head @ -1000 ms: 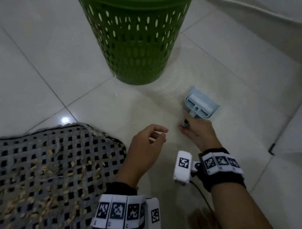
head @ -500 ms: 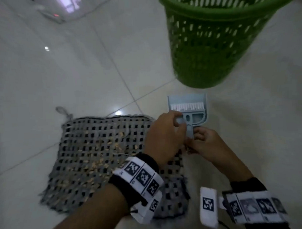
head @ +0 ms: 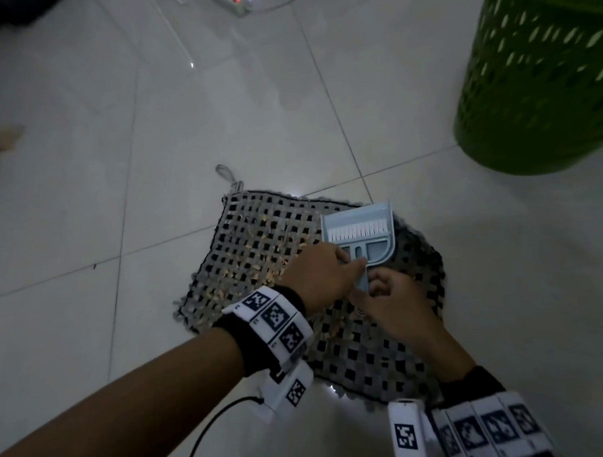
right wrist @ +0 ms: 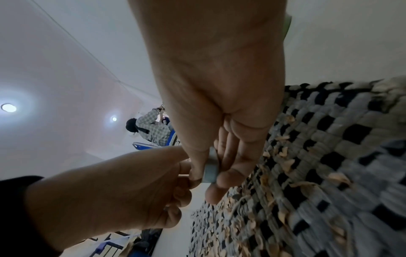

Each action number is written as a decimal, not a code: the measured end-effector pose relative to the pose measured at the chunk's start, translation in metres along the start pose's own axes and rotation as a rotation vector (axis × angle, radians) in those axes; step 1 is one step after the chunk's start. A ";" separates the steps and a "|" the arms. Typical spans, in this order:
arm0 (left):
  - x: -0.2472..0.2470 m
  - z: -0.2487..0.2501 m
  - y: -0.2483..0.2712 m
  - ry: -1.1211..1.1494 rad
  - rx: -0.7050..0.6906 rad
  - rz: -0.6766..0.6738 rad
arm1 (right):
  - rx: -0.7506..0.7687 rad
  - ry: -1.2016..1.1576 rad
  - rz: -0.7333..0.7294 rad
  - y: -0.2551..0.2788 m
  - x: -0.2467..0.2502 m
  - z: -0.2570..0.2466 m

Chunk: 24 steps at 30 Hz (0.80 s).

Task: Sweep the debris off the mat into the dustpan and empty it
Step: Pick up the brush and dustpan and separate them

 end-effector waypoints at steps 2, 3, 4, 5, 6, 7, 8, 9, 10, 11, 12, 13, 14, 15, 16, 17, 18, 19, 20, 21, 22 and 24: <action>-0.003 -0.006 -0.003 0.078 0.037 0.003 | -0.015 -0.023 0.006 -0.001 -0.004 0.003; -0.004 -0.008 -0.005 0.115 0.049 0.011 | -0.021 -0.040 0.003 -0.002 -0.005 0.003; -0.003 -0.009 -0.008 0.144 0.059 0.029 | -0.023 -0.059 -0.002 -0.003 -0.007 0.003; -0.002 -0.011 -0.011 0.173 0.069 0.056 | -0.023 -0.076 -0.008 -0.004 -0.009 0.003; 0.000 -0.011 -0.013 0.195 0.076 0.089 | -0.017 -0.095 -0.007 -0.006 -0.011 0.002; 0.003 -0.012 -0.016 0.212 0.083 0.125 | -0.002 -0.104 -0.003 -0.008 -0.012 -0.001; 0.005 -0.012 -0.018 0.220 0.089 0.157 | 0.015 -0.102 0.005 -0.009 -0.013 -0.004; 0.007 -0.011 -0.020 0.224 0.088 0.193 | 0.034 -0.097 0.008 -0.010 -0.014 -0.007; 0.011 -0.011 -0.021 0.233 0.077 0.231 | 0.051 -0.097 0.006 -0.011 -0.016 -0.011; 0.014 -0.010 -0.022 0.247 0.062 0.268 | 0.068 -0.103 0.009 -0.012 -0.016 -0.014; 0.019 -0.010 -0.022 0.267 0.055 0.309 | 0.084 -0.104 0.008 -0.014 -0.018 -0.017; 0.024 -0.011 -0.021 0.292 0.057 0.345 | 0.096 -0.100 0.004 -0.015 -0.018 -0.019; 0.030 -0.012 -0.020 0.322 0.061 0.384 | 0.102 -0.088 -0.005 -0.017 -0.019 -0.020; 0.037 -0.018 -0.017 0.361 0.067 0.430 | 0.100 -0.067 -0.019 -0.018 -0.021 -0.019; 0.044 -0.022 -0.012 0.398 0.070 0.477 | 0.090 -0.050 -0.031 -0.019 -0.022 -0.017; 0.054 -0.029 -0.006 0.432 0.073 0.522 | 0.070 -0.048 -0.050 -0.019 -0.026 -0.014; 0.063 -0.035 -0.001 0.473 0.072 0.544 | 0.040 -0.061 -0.073 -0.020 -0.028 -0.011; 0.071 -0.041 0.004 0.529 0.069 0.538 | 0.008 -0.074 -0.098 -0.019 -0.030 -0.008; 0.078 -0.050 0.009 0.589 0.072 0.507 | -0.024 -0.071 -0.124 -0.020 -0.035 -0.005; 0.083 -0.057 0.012 0.621 0.074 0.461 | -0.048 -0.053 -0.140 -0.020 -0.037 -0.002; 0.090 -0.067 0.015 0.598 0.079 0.429 | -0.062 -0.024 -0.154 -0.021 -0.041 0.000; 0.103 -0.085 0.019 0.429 0.077 0.420 | -0.081 0.025 -0.168 -0.023 -0.046 0.003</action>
Point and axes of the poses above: each hand's wrist, its own y-axis away from the middle knuckle, its own x-axis out of the back of the hand, z = x × y, the point moved 6 cm from there along -y, towards the middle knuckle, and after that the axes turned 2 degrees about x, right-handed, at the moved point
